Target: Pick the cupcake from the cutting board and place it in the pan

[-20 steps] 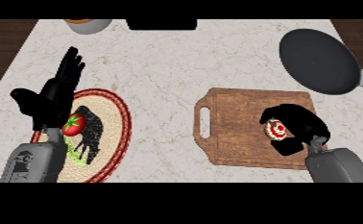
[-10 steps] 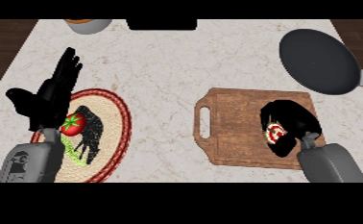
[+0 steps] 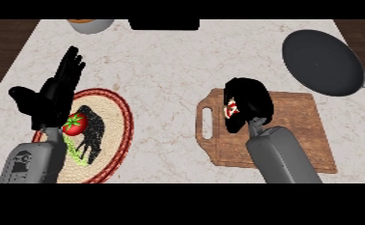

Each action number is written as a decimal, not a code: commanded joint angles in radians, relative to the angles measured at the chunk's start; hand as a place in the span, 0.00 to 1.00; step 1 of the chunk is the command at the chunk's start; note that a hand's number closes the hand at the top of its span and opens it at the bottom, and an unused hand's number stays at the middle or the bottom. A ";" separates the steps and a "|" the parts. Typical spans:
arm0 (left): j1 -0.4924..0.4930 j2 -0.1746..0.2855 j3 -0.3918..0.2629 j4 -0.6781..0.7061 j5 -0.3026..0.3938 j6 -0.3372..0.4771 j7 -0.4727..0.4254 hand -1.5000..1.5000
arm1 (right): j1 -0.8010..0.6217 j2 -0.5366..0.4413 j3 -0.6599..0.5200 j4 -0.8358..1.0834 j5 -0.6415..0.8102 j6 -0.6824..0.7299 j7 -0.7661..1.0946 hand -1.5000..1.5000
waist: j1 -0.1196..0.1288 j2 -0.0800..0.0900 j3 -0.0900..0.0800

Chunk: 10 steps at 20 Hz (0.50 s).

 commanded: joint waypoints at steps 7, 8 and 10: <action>0.028 0.007 0.001 -0.023 0.003 -0.015 0.008 0.50 | -0.132 0.023 -0.083 -0.160 0.102 -0.217 0.098 1.00 | -0.004 -0.001 0.000; -0.074 0.016 0.027 0.053 -0.005 0.013 0.031 0.50 | -0.160 0.004 -0.101 -0.165 0.118 -0.181 0.128 1.00 | -0.014 0.001 0.000; 0.026 0.010 0.007 -0.057 0.007 -0.010 0.030 0.50 | -0.121 -0.020 -0.142 -0.189 0.104 -0.234 0.096 1.00 | -0.004 -0.001 0.000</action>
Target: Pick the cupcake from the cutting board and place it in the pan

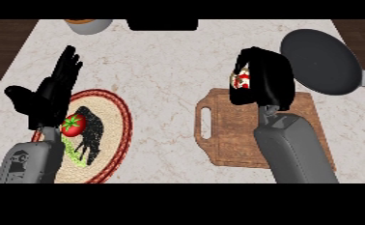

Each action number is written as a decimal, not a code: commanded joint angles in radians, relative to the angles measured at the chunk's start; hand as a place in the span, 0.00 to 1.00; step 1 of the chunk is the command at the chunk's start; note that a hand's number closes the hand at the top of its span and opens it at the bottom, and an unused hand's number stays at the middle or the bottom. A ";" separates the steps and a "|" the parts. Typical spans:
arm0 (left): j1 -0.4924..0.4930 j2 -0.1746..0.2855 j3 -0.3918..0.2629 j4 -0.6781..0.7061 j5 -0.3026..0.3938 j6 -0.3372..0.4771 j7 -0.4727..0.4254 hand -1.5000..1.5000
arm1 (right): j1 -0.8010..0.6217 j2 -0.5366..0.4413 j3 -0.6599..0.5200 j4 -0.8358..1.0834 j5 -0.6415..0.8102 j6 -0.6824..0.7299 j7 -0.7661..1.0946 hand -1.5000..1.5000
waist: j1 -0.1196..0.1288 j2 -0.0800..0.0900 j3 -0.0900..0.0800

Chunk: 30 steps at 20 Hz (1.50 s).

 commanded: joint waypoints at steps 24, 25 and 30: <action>-0.033 -0.014 -0.025 0.001 -0.012 -0.021 -0.016 0.50 | -0.260 -0.516 -0.643 0.984 -0.248 -0.496 -0.664 1.00 | 0.062 0.026 0.004; -0.069 -0.024 -0.023 0.062 -0.020 -0.008 -0.021 0.50 | -0.259 -0.527 -0.649 1.014 -0.243 -0.528 -0.689 1.00 | 0.053 0.031 0.004; -0.065 -0.024 -0.032 -0.010 -0.006 -0.015 0.025 0.50 | -0.298 -0.574 -0.722 1.161 -0.300 -0.574 -0.784 1.00 | 0.080 0.034 0.008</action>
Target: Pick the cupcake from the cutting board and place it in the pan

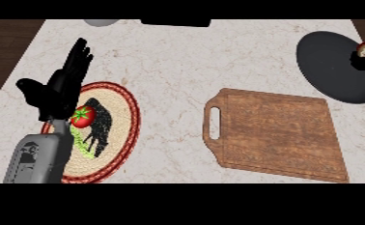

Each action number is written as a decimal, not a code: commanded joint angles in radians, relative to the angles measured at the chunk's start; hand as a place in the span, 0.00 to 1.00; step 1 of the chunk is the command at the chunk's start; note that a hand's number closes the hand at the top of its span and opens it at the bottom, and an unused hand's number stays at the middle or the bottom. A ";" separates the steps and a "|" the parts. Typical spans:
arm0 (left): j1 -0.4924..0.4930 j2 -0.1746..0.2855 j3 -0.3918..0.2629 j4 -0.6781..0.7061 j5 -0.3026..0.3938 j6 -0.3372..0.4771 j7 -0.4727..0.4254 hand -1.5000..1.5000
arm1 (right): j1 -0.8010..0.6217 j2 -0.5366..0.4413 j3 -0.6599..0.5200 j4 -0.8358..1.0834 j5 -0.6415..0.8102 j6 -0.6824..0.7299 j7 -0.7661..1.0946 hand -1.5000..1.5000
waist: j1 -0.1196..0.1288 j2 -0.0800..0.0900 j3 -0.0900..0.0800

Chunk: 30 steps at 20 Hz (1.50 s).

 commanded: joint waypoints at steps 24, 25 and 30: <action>0.016 -0.003 0.008 0.001 0.006 -0.003 -0.008 0.50 | -0.007 -0.100 -0.380 0.314 -0.407 0.307 -0.455 0.00 | -0.025 -0.009 0.002; 0.002 0.010 0.032 0.029 0.007 0.001 -0.031 0.50 | 0.006 -0.062 -0.372 0.321 -0.406 0.289 -0.491 0.00 | -0.027 -0.009 0.000; 0.041 -0.003 0.019 0.029 -0.019 0.021 -0.043 0.50 | 0.109 -0.111 -0.403 0.327 -0.484 0.575 -0.593 0.00 | -0.064 -0.026 -0.004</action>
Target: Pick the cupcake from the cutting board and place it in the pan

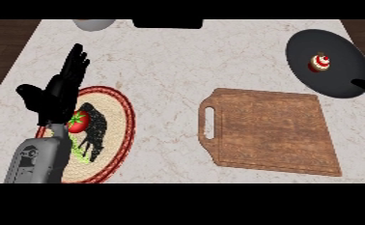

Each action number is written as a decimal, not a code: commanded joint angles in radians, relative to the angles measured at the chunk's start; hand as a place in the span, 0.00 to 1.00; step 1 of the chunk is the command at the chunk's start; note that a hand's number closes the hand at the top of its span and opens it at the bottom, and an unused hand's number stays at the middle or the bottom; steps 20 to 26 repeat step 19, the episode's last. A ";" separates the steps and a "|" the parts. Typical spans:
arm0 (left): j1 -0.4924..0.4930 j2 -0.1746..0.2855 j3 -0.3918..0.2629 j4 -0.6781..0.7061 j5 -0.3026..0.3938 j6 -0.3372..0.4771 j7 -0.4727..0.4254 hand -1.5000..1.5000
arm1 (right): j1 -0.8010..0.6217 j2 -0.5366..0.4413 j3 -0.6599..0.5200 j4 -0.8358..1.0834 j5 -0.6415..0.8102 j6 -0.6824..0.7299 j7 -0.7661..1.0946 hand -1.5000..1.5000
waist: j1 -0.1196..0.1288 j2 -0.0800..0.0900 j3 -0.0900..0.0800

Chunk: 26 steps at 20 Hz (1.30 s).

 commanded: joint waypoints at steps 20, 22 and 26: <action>0.058 0.018 0.047 0.014 0.009 -0.011 -0.046 0.50 | 0.515 0.128 0.034 -0.691 -0.286 0.409 0.138 0.00 | -0.047 -0.020 -0.007; 0.058 0.018 0.047 0.014 0.009 -0.011 -0.046 0.50 | 0.515 0.128 0.034 -0.691 -0.286 0.409 0.138 0.00 | -0.047 -0.020 -0.007; 0.058 0.018 0.047 0.014 0.009 -0.011 -0.046 0.50 | 0.515 0.128 0.034 -0.691 -0.286 0.409 0.138 0.00 | -0.047 -0.020 -0.007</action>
